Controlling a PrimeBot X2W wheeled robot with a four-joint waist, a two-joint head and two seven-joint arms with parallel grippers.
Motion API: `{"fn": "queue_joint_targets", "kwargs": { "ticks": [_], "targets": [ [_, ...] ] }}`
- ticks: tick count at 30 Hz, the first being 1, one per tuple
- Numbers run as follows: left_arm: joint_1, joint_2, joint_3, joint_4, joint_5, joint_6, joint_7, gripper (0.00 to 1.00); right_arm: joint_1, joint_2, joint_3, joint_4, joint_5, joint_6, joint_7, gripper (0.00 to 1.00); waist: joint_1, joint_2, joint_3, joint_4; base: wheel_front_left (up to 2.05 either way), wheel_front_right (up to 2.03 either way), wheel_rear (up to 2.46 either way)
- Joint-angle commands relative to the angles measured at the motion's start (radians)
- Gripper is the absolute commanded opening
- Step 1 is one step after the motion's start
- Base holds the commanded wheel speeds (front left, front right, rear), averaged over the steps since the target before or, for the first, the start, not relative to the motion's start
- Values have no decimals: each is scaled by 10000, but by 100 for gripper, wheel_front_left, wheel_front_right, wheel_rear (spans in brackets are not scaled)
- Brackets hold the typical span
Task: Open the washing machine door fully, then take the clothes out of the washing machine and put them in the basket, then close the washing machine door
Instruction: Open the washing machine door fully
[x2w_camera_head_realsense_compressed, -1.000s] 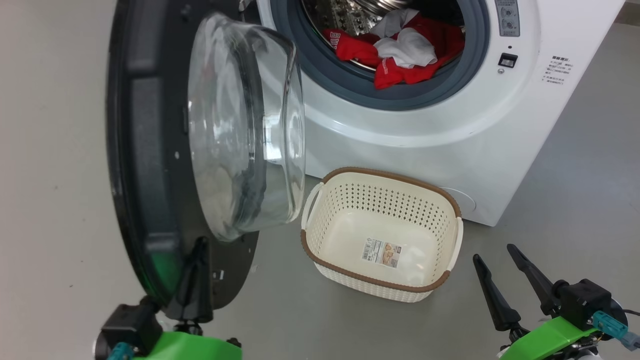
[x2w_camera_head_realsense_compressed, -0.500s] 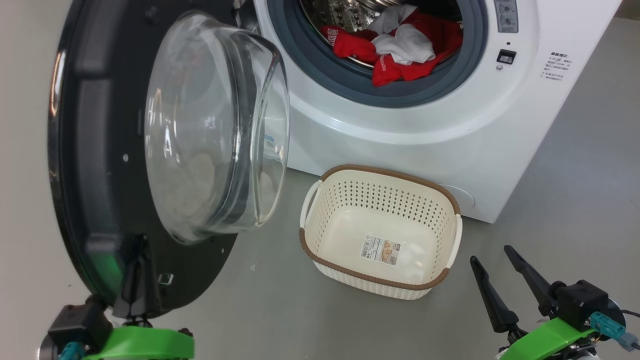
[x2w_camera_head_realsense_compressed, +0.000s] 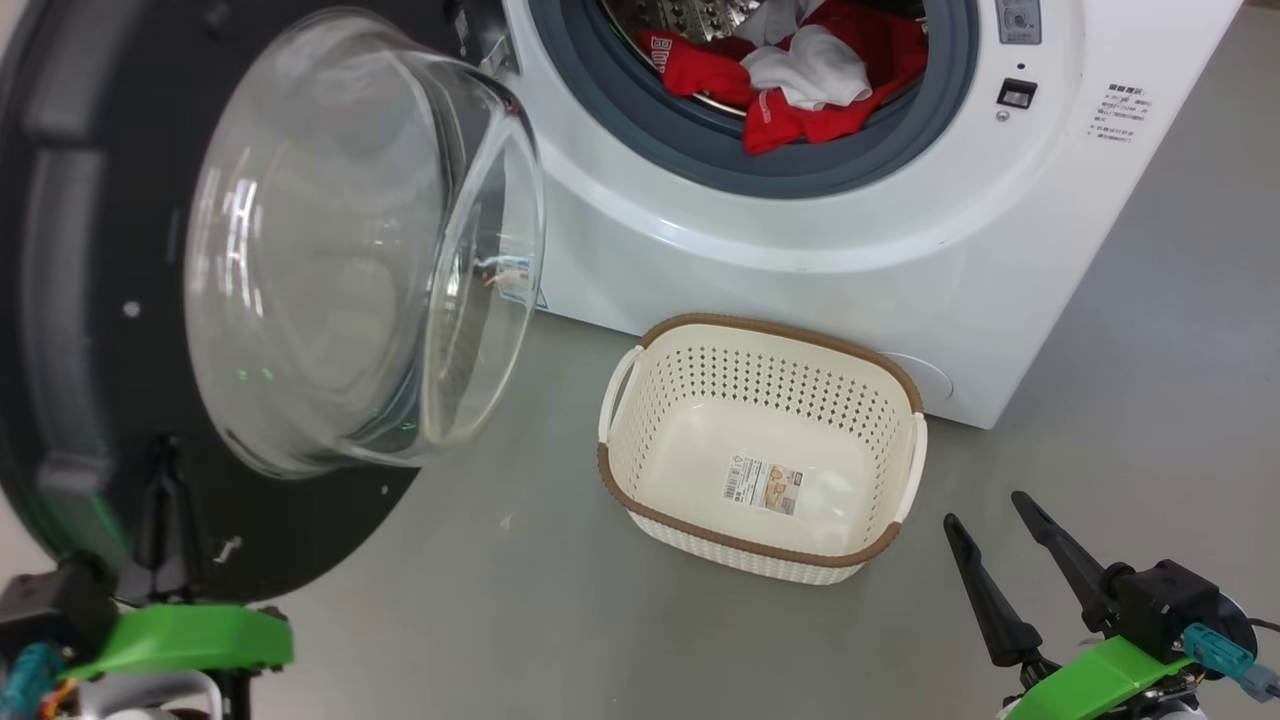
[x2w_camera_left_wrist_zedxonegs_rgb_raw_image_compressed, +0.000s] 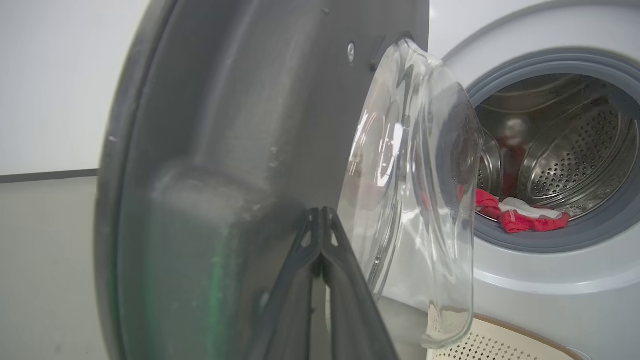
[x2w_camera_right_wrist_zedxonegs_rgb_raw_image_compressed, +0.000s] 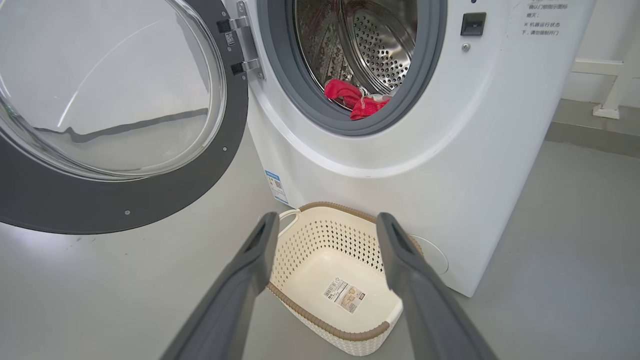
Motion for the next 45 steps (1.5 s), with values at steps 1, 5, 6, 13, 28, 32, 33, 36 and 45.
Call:
{"fn": "queue_joint_targets", "kwargs": {
  "ticks": [1,5,6,13,28,32,33,36,45],
  "targets": [
    [-402,391,567,-159,101,-18,-51,0,-235,-161,231,-250,-51,63,-92,100,0,0,38,-17,0,0,0],
    [-737,487,1011,138,218,-108,-51,0,-290,-223,237,-265,-52,63,-92,100,0,0,185,-42,0,0,0],
    [-828,501,1120,201,238,-132,-51,0,-310,-243,234,-273,-55,63,-92,100,0,0,240,-45,0,0,0],
    [-1462,644,1877,720,408,-245,-51,0,-421,-379,230,-306,-72,63,-92,100,0,0,539,-69,0,0,0],
    [-2975,1418,3223,2243,914,-452,-51,0,-755,-654,327,-353,-55,63,-92,100,0,0,1148,-216,0,0,0],
    [-3228,1548,3410,2595,1061,-471,-51,0,-833,-710,338,-375,-69,63,-92,100,0,0,1303,-261,0,0,0],
    [-3295,1589,3472,2698,1078,-480,-51,0,-845,-719,340,-381,-73,63,-92,100,0,0,1329,-269,0,0,0],
    [-3513,1723,3665,2981,1119,-500,-51,0,-897,-742,342,-400,-80,63,-92,100,0,0,1437,-298,0,0,0],
    [-3938,1959,4025,3452,1308,-560,-51,0,-976,-746,355,-423,-103,63,-92,100,0,0,1573,-351,0,0,0]
  ]
}}
